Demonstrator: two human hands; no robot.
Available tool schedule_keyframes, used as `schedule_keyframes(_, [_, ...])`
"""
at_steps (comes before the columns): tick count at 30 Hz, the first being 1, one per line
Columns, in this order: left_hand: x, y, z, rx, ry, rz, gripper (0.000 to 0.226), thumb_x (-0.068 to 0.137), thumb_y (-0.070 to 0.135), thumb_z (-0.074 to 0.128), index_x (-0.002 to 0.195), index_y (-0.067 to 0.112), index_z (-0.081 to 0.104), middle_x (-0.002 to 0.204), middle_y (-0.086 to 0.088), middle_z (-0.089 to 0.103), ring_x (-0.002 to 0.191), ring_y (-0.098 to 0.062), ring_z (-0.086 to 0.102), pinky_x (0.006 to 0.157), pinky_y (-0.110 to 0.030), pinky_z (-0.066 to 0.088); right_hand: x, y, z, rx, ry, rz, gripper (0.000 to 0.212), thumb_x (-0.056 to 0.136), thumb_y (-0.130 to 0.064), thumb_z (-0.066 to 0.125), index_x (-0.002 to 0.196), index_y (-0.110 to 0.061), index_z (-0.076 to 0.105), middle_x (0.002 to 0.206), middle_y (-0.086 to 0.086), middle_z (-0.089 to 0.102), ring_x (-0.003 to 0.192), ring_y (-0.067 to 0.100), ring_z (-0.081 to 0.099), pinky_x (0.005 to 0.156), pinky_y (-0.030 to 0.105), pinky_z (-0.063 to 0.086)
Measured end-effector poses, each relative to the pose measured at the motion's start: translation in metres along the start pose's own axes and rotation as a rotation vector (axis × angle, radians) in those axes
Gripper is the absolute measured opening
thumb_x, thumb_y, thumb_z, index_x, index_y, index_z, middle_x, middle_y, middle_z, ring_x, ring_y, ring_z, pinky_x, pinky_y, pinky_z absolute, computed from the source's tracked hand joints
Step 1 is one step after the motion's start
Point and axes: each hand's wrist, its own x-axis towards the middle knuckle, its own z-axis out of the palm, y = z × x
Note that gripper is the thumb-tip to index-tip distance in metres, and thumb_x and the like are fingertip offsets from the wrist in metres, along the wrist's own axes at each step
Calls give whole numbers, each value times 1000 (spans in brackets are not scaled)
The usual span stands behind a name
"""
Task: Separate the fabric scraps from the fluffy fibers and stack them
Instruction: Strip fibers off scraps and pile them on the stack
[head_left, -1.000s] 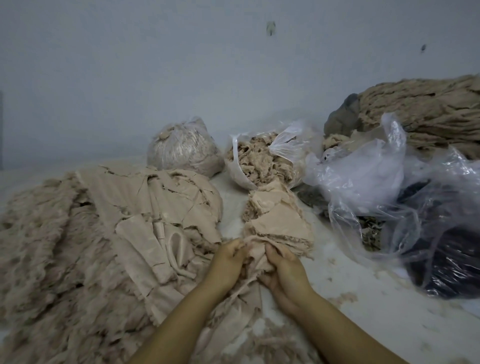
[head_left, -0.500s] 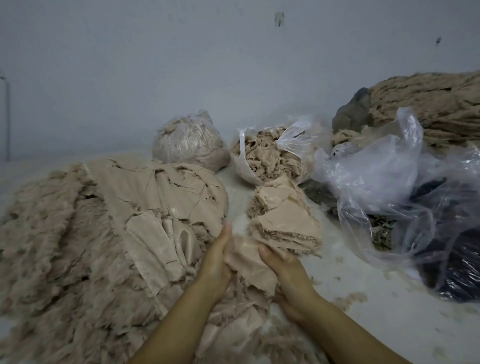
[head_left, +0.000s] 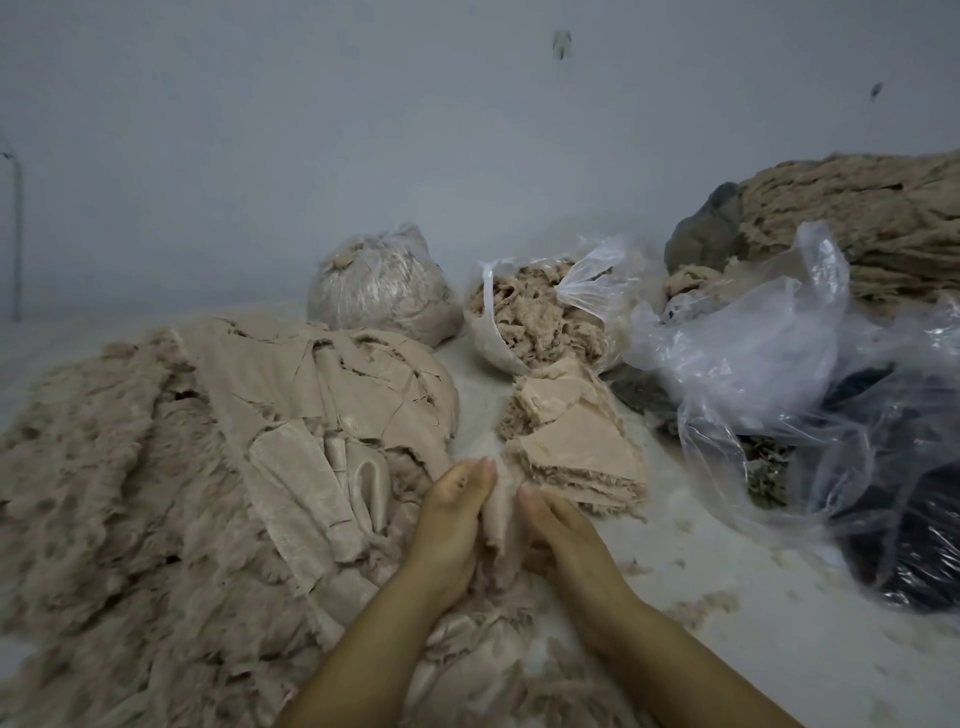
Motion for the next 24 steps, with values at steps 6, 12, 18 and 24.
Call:
schedule_keyframes(6, [-2,-2,7,81,83,82,28,95,26,52,87,3,64,73,-15,68,63,-20,63,56,-28,53,1,-7,-4,335,115,68,40,83,-24,64,111,5,65,101,23,70,90,36,69,72,34,58])
schedule_keyframes(12, [2,-7,1,228,287,190,41,99,28,45,84,-8,60,72,-16,63,66,-23,58,56,-28,47,0,-9,-3,227,342,-49,18,94,-18,56,92,-1,61,68,11,65,54,18,61,41,25,48])
schedule_keyframes(18, [0,-11,-4,387,265,268,49,96,36,48,74,-8,54,65,-14,52,61,-21,49,57,-34,42,-1,-8,-6,76,345,-48,30,94,-32,57,88,-5,70,84,18,72,75,32,68,69,43,54])
schedule_keyframes(24, [-1,-13,-3,444,239,288,49,94,34,52,66,-6,52,57,-10,45,55,-17,42,52,-29,36,1,-6,-4,109,382,-100,13,93,-13,59,92,-8,71,77,3,75,66,12,70,52,20,52])
